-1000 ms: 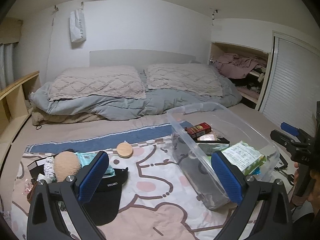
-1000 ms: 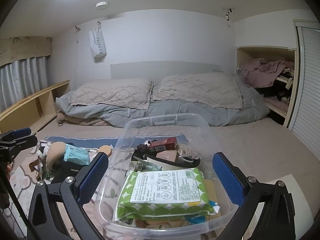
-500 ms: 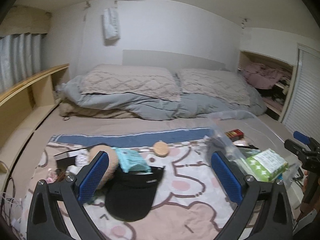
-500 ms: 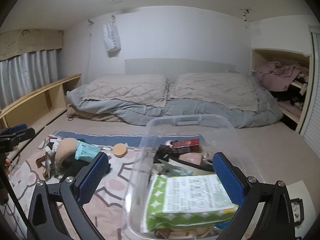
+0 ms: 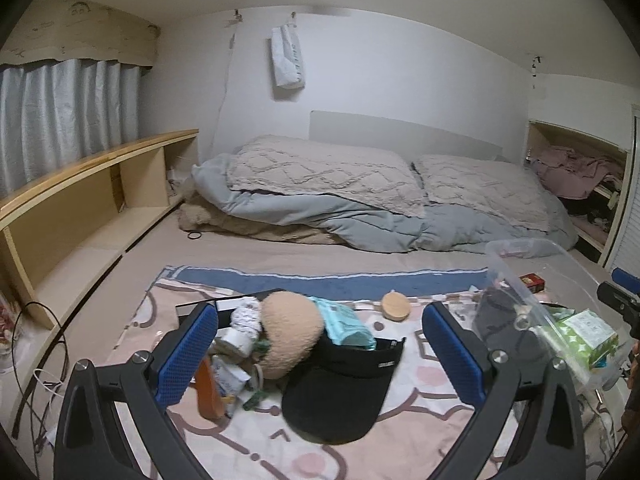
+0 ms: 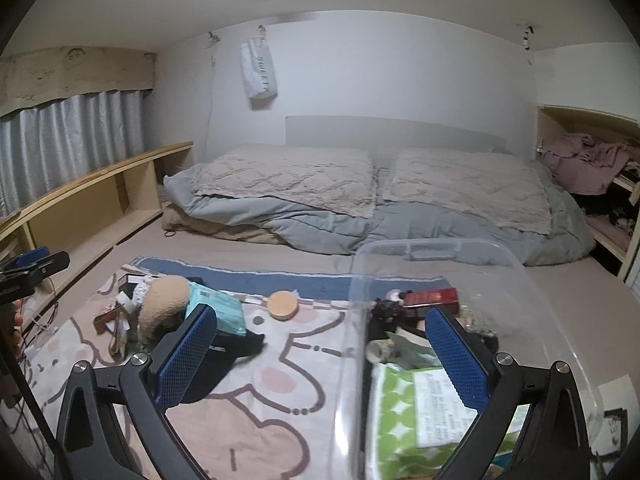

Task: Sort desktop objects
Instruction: 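Move both tools toward the pile of objects on the blanket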

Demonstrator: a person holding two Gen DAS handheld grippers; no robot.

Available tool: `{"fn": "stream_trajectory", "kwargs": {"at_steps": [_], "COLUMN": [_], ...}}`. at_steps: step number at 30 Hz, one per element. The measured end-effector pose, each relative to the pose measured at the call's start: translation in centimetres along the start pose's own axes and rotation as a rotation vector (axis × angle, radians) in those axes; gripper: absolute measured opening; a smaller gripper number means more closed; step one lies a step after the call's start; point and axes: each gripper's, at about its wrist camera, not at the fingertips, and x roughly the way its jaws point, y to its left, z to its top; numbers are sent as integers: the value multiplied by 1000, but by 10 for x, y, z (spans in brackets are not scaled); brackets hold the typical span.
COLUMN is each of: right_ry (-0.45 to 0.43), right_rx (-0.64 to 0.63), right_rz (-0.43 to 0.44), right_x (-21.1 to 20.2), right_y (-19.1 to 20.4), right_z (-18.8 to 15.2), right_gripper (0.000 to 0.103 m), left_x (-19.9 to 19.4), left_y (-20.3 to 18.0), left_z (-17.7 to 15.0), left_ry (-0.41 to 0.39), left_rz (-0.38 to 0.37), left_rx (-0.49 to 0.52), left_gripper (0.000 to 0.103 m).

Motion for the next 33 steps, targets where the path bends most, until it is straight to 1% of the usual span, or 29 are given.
{"fn": "stream_trajectory", "kwargs": {"at_steps": [8,10,16,21,24,26,29,31,33], "right_ry": [18,-2,29,73,120,138,165,186,205], "right_rx": [-5,-14,-96,-136,-135,-129,-113,-96,-78], "right_rz": [17,77,196,242,275,284,324,349,387], "right_x": [15,16,28,46,59,65,75,83,89], "right_y": [31,42,75,98,111,116,125,131,137], "right_z": [1,-1,-6,-12,-16,-17,-15,-11,-9], "right_gripper": [103,103,103,103,103,103,103,103,103], "left_x": [4,8,17,32,43,52,64,72,79], "left_y": [34,43,65,88,100,106,116,124,131], "left_z": [-8,-13,-24,-36,-46,-53,-64,-71,-77], "left_ry": [-2,11,38,101,149,185,225,248,264], "left_rz": [35,50,86,105,115,115,124,130,131], "left_rx": [-30,-35,-35,-64,-77,-76,-65,-60,-68], "left_gripper": [103,103,103,103,102,102,101,96,93]}}
